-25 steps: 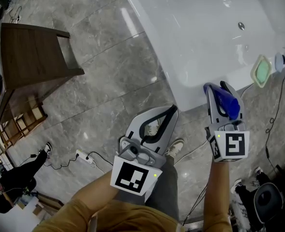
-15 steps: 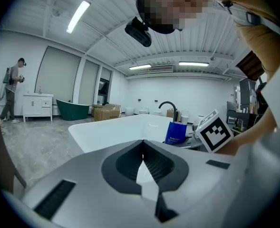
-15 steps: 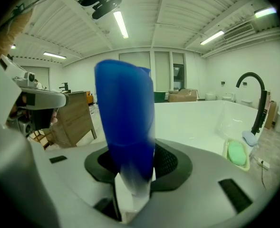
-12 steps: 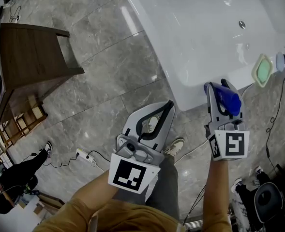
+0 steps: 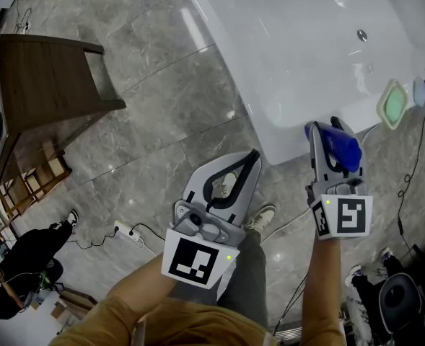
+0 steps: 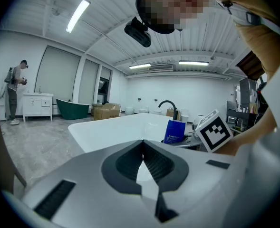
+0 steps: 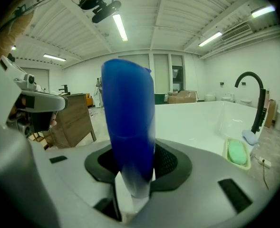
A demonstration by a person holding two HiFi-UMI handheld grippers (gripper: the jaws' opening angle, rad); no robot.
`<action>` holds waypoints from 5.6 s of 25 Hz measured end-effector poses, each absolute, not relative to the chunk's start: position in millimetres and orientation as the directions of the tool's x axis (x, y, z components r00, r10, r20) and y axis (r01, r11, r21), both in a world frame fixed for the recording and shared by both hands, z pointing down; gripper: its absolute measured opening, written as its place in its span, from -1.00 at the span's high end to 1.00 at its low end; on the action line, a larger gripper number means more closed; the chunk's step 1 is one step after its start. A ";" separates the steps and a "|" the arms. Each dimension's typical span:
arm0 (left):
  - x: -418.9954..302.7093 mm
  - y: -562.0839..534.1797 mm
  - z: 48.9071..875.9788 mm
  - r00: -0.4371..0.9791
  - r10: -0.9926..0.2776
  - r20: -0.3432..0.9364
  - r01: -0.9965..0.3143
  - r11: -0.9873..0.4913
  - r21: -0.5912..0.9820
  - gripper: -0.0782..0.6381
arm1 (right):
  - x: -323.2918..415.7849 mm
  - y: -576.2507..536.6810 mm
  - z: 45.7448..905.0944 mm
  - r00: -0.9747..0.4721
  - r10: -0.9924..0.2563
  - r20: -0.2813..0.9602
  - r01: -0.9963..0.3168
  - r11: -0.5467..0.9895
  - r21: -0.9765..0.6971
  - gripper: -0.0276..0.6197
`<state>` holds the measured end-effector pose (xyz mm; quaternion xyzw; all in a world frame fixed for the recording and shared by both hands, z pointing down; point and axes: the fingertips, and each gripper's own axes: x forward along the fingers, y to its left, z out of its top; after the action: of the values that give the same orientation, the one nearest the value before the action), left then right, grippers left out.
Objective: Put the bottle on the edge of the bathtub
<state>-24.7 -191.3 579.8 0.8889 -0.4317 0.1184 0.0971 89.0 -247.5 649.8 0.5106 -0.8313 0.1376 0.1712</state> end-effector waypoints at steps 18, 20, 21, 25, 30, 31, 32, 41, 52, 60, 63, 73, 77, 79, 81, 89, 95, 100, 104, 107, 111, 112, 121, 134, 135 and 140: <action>-21.7 -193.4 582.3 0.592 -0.749 0.296 -0.797 -0.599 0.078 0.77 | 83.0 -248.7 646.8 -0.461 -0.797 0.390 -0.878 0.474 -0.069 0.40; -21.2 -193.1 582.5 0.593 -0.749 0.296 -0.796 -0.600 0.079 0.77 | 81.3 -249.4 646.0 -0.466 -0.795 0.388 -0.875 0.478 -0.071 0.34; -21.0 -193.1 582.6 0.594 -0.748 0.296 -0.796 -0.601 0.079 0.77 | 80.6 -249.7 645.8 -0.468 -0.794 0.388 -0.875 0.479 -0.073 0.31; -18.8 -192.6 583.8 0.596 -0.746 0.297 -0.794 -0.602 0.083 0.77 | 82.2 -249.0 645.2 -0.469 -0.794 0.387 -0.875 0.477 -0.083 0.21; -15.8 -190.3 583.2 0.597 -0.745 0.297 -0.793 -0.604 0.080 0.77 | 82.5 -246.9 642.0 -0.476 -0.792 0.383 -0.870 0.487 -0.075 0.18; -15.3 -189.6 583.4 0.598 -0.744 0.299 -0.793 -0.605 0.080 0.77 | 82.5 -246.4 641.8 -0.477 -0.792 0.381 -0.870 0.486 -0.079 0.15; -15.0 -188.5 583.7 0.597 -0.743 0.301 -0.793 -0.604 0.082 0.77 | 82.3 -245.6 641.9 -0.478 -0.791 0.381 -0.870 0.486 -0.082 0.13; -16.0 -180.4 584.5 0.588 -0.750 0.303 -0.800 -0.594 0.082 0.77 | 82.9 -239.0 639.4 -0.491 -0.786 0.375 -0.864 0.495 -0.093 0.07; -12.0 -162.6 571.7 0.580 -0.759 0.297 -0.806 -0.588 0.070 0.77 | 82.6 -224.4 625.3 -0.502 -0.783 0.366 -0.855 0.514 -0.072 0.04; -2.2 -145.8 546.5 0.586 -0.758 0.285 -0.800 -0.598 0.054 0.77 | 91.7 -211.1 611.8 -0.494 -0.784 0.377 -0.858 0.509 -0.067 0.04; -0.3 -145.4 538.3 0.585 -0.760 0.282 -0.800 -0.598 0.046 0.77 | 93.7 -205.7 608.5 -0.499 -0.779 0.381 -0.855 0.514 -0.067 0.04; 1.7 -137.6 513.8 0.591 -0.764 0.259 -0.796 -0.605 0.032 0.77 | 103.2 -191.5 588.1 -0.471 -0.790 0.392 -0.867 0.496 -0.043 0.04; 4.5 -134.3 505.5 0.602 -0.759 0.249 -0.786 -0.618 0.015 0.77 | 106.6 -185.1 580.9 -0.459 -0.796 0.395 -0.873 0.486 -0.036 0.04; 3.2 -133.8 503.1 0.595 -0.765 0.248 -0.792 -0.610 0.020 0.77 | 108.6 -181.0 576.4 -0.452 -0.796 0.402 -0.876 0.482 -0.031 0.04; 4.6 -133.8 500.0 0.588 -0.772 0.242 -0.801 -0.598 0.037 0.77 | 113.5 -178.0 569.8 -0.444 -0.795 0.413 -0.878 0.479 -0.022 0.04; 17.4 -129.7 479.8 0.611 -0.765 0.203 -0.786 -0.617 0.042 0.77 | 121.4 -172.0 545.5 -0.439 -0.794 0.420 -0.878 0.478 -0.013 0.07; 23.0 -118.6 462.4 0.617 -0.766 0.178 -0.783 -0.621 0.040 0.77 | 122.7 -161.6 529.2 -0.429 -0.792 0.433 -0.881 0.474 -0.006 0.19; 22.6 -110.8 448.9 0.614 -0.774 0.157 -0.785 -0.619 0.018 0.77 | 128.4 -154.7 514.1 -0.417 -0.793 0.445 -0.883 0.469 0.008 0.37; 17.5 -105.1 440.6 0.595 -0.789 0.153 -0.801 -0.599 0.026 0.77 | 130.3 -149.0 505.5 -0.413 -0.789 0.454 -0.881 0.472 0.019 0.60; 17.7 -100.6 429.9 0.593 -0.793 0.141 -0.802 -0.597 0.014 0.77 | 133.0 -145.1 498.7 -0.405 -0.792 0.457 -0.886 0.464 0.020 0.76; 16.3 -92.2 416.3 0.590 -0.796 0.132 -0.804 -0.595 0.005 0.77 | 139.5 -137.3 488.1 -0.373 -0.803 0.465 -0.902 0.432 0.021 0.90; 17.0 -90.2 413.1 0.591 -0.796 0.131 -0.803 -0.596 0.003 0.77 | 141.8 -135.4 484.9 -0.370 -0.804 0.466 -0.904 0.426 0.018 0.90; 29.1 -77.5 368.5 0.613 -0.787 0.078 -0.788 -0.616 -0.024 0.77 | 159.6 -122.7 446.3 -0.343 -0.831 0.437 -0.923 0.384 0.006 0.90; 40.8 -61.8 323.1 0.635 -0.772 0.034 -0.770 -0.636 -0.042 0.77 | 182.7 -91.7 360.7 -0.324 -0.887 0.330 -0.940 0.341 -0.007 0.90; 41.9 -61.5 319.8 0.639 -0.769 0.034 -0.767 -0.640 -0.048 0.77 | 184.4 -89.8 353.7 -0.322 -0.890 0.323 -0.941 0.339 -0.005 0.90; 43.6 -57.6 297.9 0.657 -0.754 0.011 -0.750 -0.655 -0.085 0.77 | 192.1 -77.7 321.3 -0.315 -0.904 0.289 -0.944 0.331 0.006 0.90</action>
<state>43.6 -57.6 297.9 0.9095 -0.4135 0.0227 -0.0363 192.1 -77.7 321.3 0.5725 -0.8068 0.0822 0.1207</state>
